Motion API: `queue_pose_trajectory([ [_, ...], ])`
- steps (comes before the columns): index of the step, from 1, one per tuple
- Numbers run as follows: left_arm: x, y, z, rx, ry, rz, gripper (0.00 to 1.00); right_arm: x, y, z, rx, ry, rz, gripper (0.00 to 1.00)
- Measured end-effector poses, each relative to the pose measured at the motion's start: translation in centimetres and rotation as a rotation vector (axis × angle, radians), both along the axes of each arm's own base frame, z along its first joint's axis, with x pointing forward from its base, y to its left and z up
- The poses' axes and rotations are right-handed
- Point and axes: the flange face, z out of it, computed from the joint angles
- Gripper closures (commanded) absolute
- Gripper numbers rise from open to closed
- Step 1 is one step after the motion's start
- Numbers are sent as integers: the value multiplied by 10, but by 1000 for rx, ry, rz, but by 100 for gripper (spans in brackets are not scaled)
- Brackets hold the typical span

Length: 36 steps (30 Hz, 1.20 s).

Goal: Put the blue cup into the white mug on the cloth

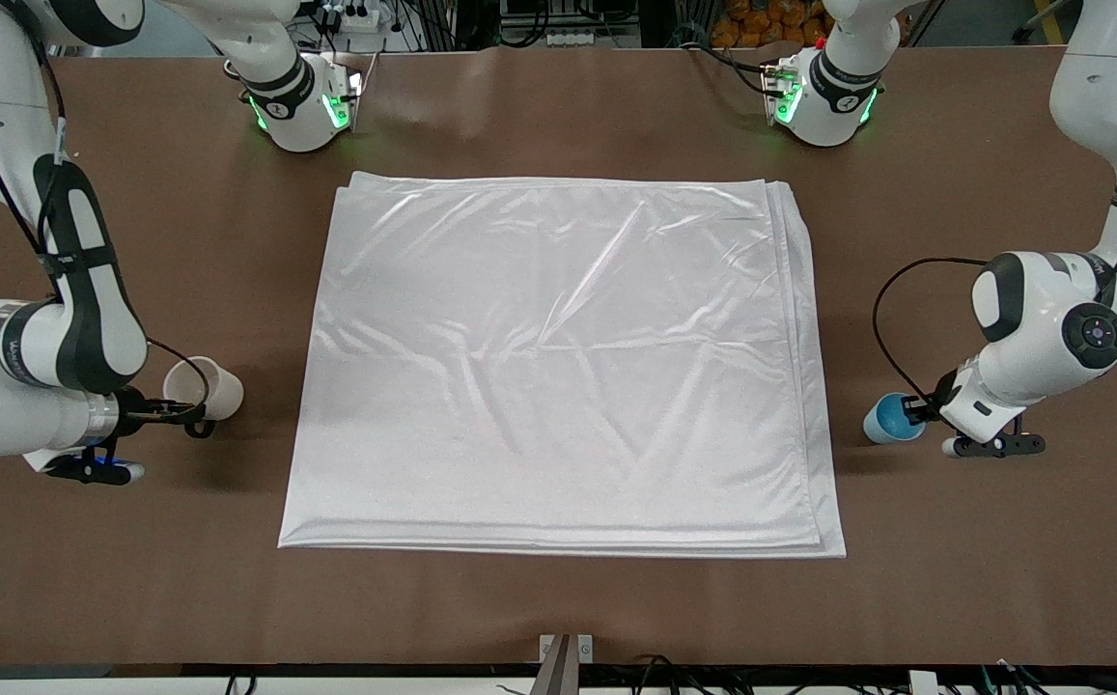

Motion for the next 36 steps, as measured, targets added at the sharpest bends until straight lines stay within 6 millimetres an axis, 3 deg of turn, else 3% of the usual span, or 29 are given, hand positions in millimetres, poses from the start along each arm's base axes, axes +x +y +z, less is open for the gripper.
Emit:
queue_pose_trajectory([
  [9,3,0,5,3,-11,-3,100,1,0,-2,3,-2,-3,29],
  [14,5,-1,11,5,-22,-9,100,1,1,-2,4,-3,-3,38],
  [24,7,-4,25,11,-44,-21,100,0,0,-9,6,5,-6,38],
  [36,7,-5,27,11,-46,-23,100,-1,-3,-24,7,16,-10,34],
])
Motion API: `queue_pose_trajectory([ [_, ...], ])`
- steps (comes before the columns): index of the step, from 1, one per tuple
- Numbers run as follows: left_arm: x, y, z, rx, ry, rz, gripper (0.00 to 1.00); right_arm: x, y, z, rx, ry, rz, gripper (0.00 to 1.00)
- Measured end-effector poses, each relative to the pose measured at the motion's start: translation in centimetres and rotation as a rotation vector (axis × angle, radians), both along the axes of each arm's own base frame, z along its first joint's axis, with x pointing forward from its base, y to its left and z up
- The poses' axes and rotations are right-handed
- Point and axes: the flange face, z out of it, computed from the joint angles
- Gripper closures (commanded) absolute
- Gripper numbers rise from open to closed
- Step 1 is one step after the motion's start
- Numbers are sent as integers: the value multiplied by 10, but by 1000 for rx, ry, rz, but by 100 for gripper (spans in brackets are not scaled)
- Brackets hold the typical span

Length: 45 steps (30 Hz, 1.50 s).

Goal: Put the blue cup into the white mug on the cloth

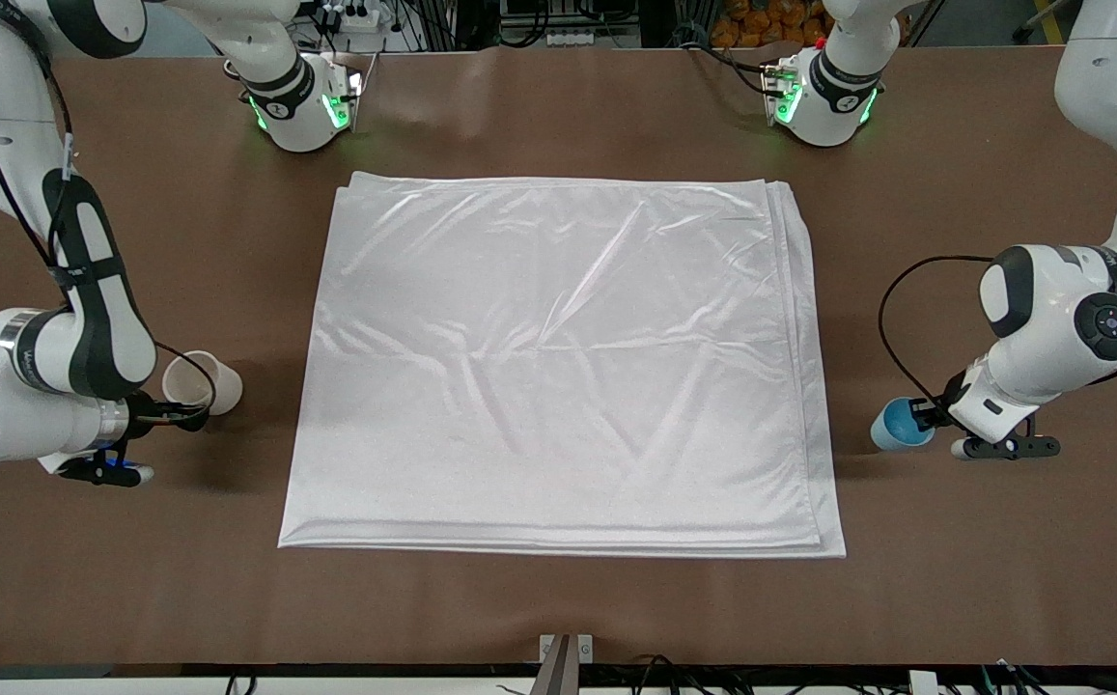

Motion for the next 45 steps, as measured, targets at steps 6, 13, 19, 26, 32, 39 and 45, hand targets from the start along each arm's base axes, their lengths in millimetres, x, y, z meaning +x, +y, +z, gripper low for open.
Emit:
queue_pose_trajectory([
  [6,0,0,0,0,0,0,100,0,0,0,0,0,0,38],
  [13,0,0,0,0,0,-1,100,0,0,0,0,-1,-1,66],
  [19,0,0,0,0,1,-1,100,0,0,0,0,-1,-1,72],
  [26,0,-1,0,0,2,-1,100,0,0,0,0,-1,0,82],
  [32,0,-1,0,0,2,-2,100,1,1,0,1,-2,1,88],
  [39,0,-2,0,0,2,-3,100,2,3,2,2,-5,4,90],
  [45,0,-5,1,-2,-1,-7,100,4,5,7,5,5,8,90],
])
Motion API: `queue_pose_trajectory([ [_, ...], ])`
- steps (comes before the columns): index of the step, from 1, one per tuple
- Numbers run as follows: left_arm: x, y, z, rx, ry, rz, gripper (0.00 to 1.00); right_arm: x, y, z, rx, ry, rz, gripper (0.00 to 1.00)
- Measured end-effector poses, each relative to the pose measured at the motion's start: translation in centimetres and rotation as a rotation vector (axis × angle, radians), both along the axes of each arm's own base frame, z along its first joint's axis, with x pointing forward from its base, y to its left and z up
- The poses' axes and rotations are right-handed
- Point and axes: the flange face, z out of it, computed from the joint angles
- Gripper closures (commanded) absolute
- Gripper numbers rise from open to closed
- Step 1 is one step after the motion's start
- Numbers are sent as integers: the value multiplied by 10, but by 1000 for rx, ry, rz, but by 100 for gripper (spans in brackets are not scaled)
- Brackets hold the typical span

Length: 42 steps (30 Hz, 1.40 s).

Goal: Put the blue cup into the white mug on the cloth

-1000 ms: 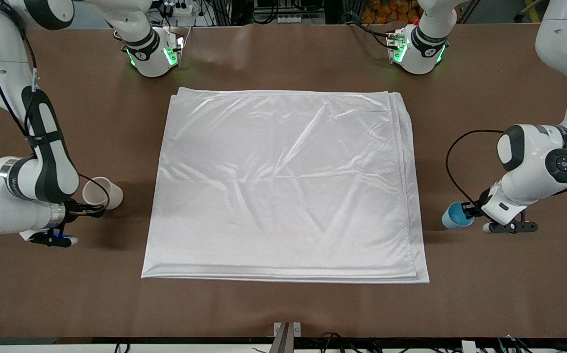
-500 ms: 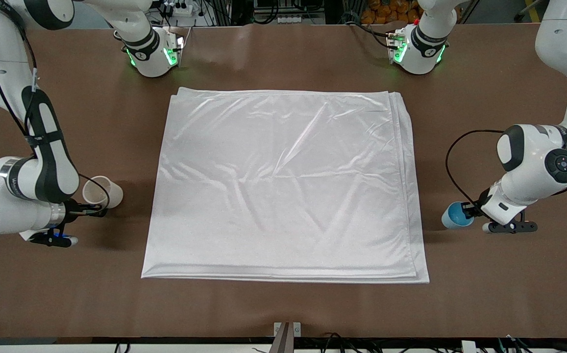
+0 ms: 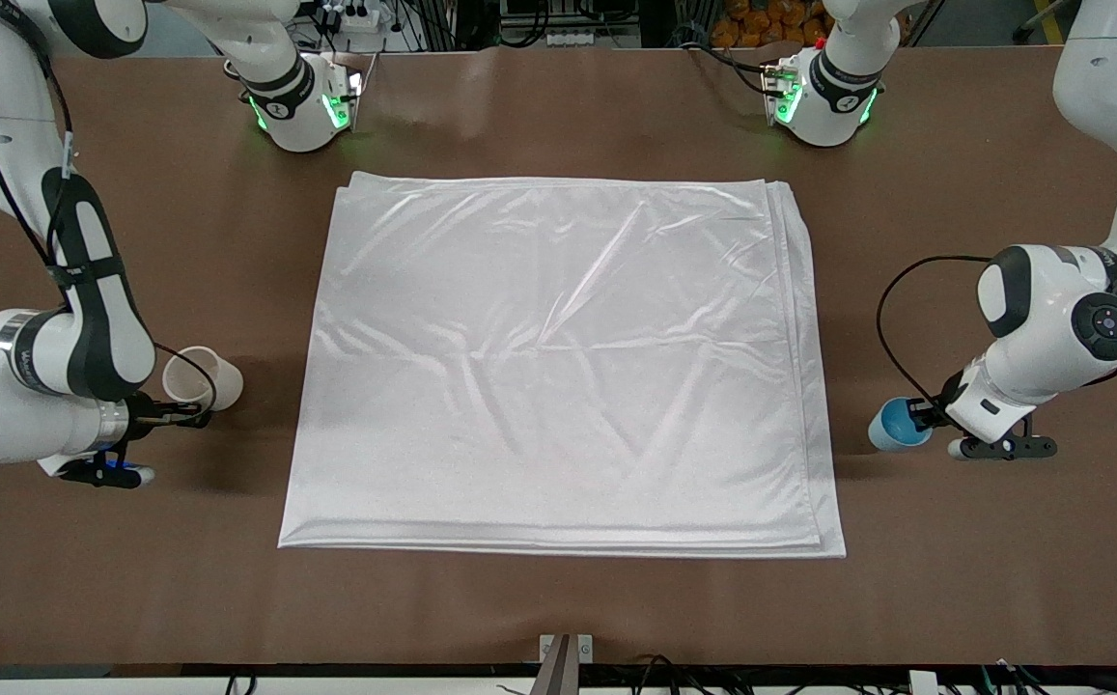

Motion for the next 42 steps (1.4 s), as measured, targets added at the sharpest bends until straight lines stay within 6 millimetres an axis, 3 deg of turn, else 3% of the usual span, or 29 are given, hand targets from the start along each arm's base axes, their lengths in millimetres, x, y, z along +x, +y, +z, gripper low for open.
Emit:
queue_pose_trajectory([
  [9,1,-9,10,2,-6,-14,100,1,9,9,19,31,-14,89],
  [15,2,-17,21,6,-9,-27,100,-2,30,12,37,86,-72,88],
  [31,2,-43,53,9,-36,-68,100,2,141,41,38,146,-295,88],
  [42,-5,-87,87,6,-49,-117,100,-4,226,53,56,187,-480,88],
])
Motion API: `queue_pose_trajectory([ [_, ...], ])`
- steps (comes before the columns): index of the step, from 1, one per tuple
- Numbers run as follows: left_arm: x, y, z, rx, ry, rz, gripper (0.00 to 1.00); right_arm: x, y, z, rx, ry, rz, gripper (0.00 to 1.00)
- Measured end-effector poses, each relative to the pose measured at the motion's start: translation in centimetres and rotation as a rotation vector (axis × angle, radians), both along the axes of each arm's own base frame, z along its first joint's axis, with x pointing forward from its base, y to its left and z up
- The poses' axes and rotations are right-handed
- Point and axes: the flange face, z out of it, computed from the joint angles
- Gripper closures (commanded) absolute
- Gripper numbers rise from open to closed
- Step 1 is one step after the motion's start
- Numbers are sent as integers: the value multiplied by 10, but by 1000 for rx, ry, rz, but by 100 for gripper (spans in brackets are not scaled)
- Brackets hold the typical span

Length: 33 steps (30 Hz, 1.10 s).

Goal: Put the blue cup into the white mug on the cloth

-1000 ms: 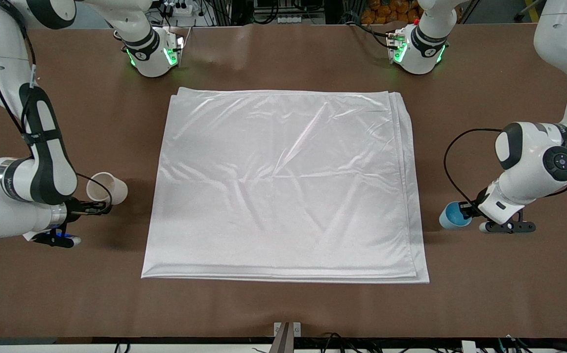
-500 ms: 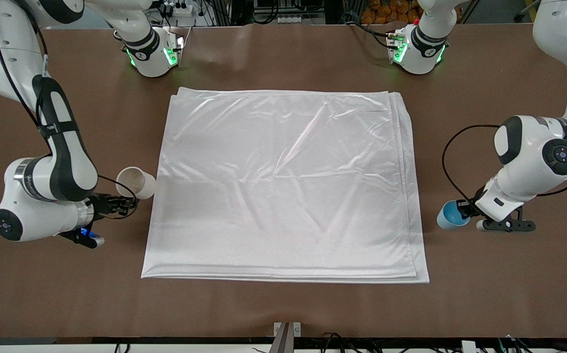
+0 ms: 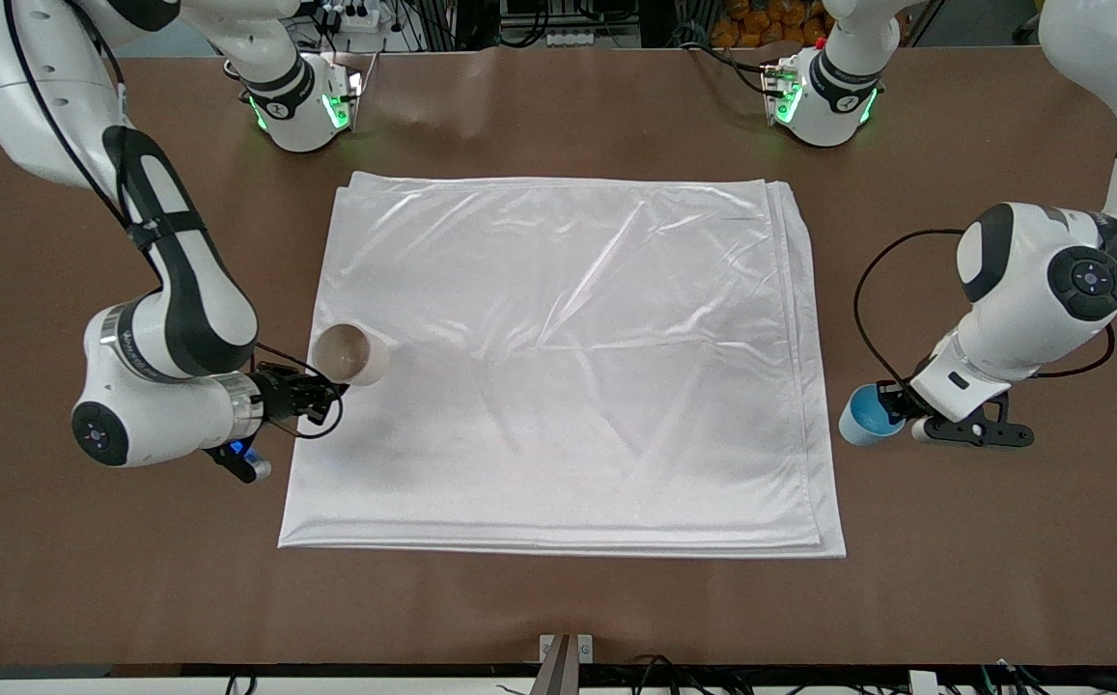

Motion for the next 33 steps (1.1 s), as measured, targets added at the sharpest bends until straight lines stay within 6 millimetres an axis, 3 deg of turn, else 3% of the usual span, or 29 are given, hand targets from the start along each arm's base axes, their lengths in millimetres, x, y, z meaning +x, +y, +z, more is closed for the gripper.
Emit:
queue_pose_trajectory([
  [3,-3,-14,8,-2,8,-6,100,-2,30,2,-23,-8,-48,88],
  [10,-8,-50,29,-10,47,25,100,-20,134,6,-80,-57,-133,88],
  [13,-10,-65,35,-14,57,37,100,-29,168,7,-93,-79,-168,88],
  [23,-25,-113,45,-28,96,90,100,-38,218,2,-88,-143,-307,90],
  [33,-45,-178,52,-17,98,141,100,-58,272,-24,-64,-177,-373,90],
])
